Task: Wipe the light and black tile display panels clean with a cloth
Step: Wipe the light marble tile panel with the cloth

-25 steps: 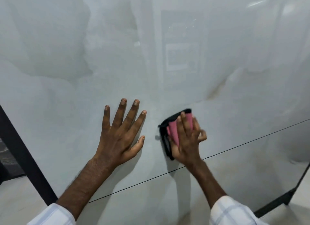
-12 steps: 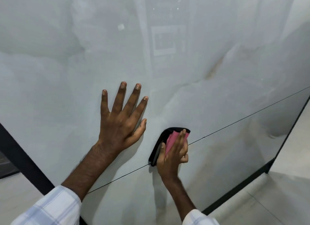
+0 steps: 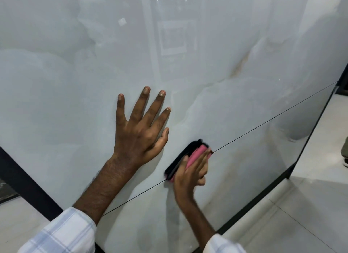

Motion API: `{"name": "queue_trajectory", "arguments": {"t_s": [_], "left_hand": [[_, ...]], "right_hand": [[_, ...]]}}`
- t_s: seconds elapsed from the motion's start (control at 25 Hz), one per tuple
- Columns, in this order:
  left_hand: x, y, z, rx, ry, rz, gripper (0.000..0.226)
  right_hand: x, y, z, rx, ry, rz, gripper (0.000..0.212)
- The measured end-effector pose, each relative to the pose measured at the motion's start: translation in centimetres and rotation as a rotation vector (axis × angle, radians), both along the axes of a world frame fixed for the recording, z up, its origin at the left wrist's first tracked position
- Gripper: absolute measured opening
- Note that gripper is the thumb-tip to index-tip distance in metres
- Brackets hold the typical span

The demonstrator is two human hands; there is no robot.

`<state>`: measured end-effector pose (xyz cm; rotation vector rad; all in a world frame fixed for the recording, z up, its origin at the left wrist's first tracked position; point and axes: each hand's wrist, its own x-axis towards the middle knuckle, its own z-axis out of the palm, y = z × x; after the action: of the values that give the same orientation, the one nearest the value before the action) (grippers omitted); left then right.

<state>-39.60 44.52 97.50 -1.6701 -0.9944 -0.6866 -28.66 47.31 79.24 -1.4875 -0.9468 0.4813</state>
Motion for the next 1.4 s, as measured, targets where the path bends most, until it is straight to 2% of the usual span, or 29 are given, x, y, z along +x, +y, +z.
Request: {"name": "queue_trajectory", "arguments": {"t_s": [0.08, 0.12, 0.16, 0.28, 0.32, 0.36, 0.48, 0.56, 0.72, 0.8, 0.88, 0.96, 1.04, 1.12, 1.28, 1.32, 1.4], "left_hand": [[-0.1, -0.1, 0.0, 0.002, -0.008, 0.001, 0.041], [0.0, -0.2, 0.0, -0.002, -0.016, -0.006, 0.039], [0.0, -0.2, 0.0, -0.005, -0.018, -0.014, 0.038], [0.2, -0.2, 0.0, -0.004, -0.025, -0.032, 0.037], [0.2, -0.1, 0.0, -0.002, -0.038, -0.04, 0.036], [0.3, -0.1, -0.1, 0.008, -0.047, -0.042, 0.035], [0.4, 0.0, -0.2, 0.037, -0.054, -0.023, 0.032], [0.6, -0.1, -0.1, 0.038, -0.073, -0.031, 0.031], [0.9, 0.1, -0.3, 0.051, -0.083, -0.01, 0.03], [1.3, 0.1, -0.5, 0.062, -0.126, 0.005, 0.027], [2.5, 0.5, -0.9, 0.065, -0.203, 0.031, 0.027], [4.7, 1.1, -1.4, 0.055, -0.266, 0.047, 0.037], [7.3, 2.1, -1.4, 0.079, -0.292, 0.097, 0.049], [9.4, 3.4, -0.7, 0.091, -0.324, 0.143, 0.059], [11.7, 6.5, 0.5, 0.089, -0.353, 0.303, 0.07], [12.0, 6.8, 0.2, 0.096, -0.351, 0.36, 0.071], [12.4, 7.0, -0.6, 0.081, -0.345, 0.426, 0.072]], "right_hand": [[-0.1, -0.2, -1.3, 0.092, -0.202, 0.073, 0.078], [1.9, 1.9, -1.2, 0.124, -0.205, 0.059, 0.077], [4.2, 4.2, -0.7, 0.11, -0.135, 0.009, 0.079], [10.5, 9.4, 1.7, -0.096, 0.246, -0.141, 0.093], [10.6, 9.5, 2.1, -0.133, 0.285, -0.166, 0.09], [9.6, 8.7, 2.3, -0.126, 0.264, -0.168, 0.086], [4.0, 3.9, 0.1, -0.008, 0.01, -0.074, 0.08], [3.8, 3.1, -0.9, 0.0, -0.112, 0.001, 0.079], [11.8, 9.7, 3.4, 0.068, -0.025, -0.073, 0.079], [13.7, 11.0, 4.9, 0.157, -0.071, -0.09, 0.076], [12.4, 9.8, 4.6, 0.292, -0.199, -0.035, 0.071], [11.3, 7.9, 1.7, 0.399, -0.369, 0.125, 0.072], [13.3, 7.8, -1.6, 0.534, -0.594, 0.252, 0.074], [17.3, 10.9, -1.2, 0.701, -0.741, 0.266, 0.073], [21.7, 16.3, 8.1, 0.747, -0.535, 0.065, 0.067], [21.6, 16.7, 9.6, 0.788, -0.545, 0.063, 0.067], [20.9, 16.3, 9.4, 0.919, -0.727, 0.142, 0.069]]}}
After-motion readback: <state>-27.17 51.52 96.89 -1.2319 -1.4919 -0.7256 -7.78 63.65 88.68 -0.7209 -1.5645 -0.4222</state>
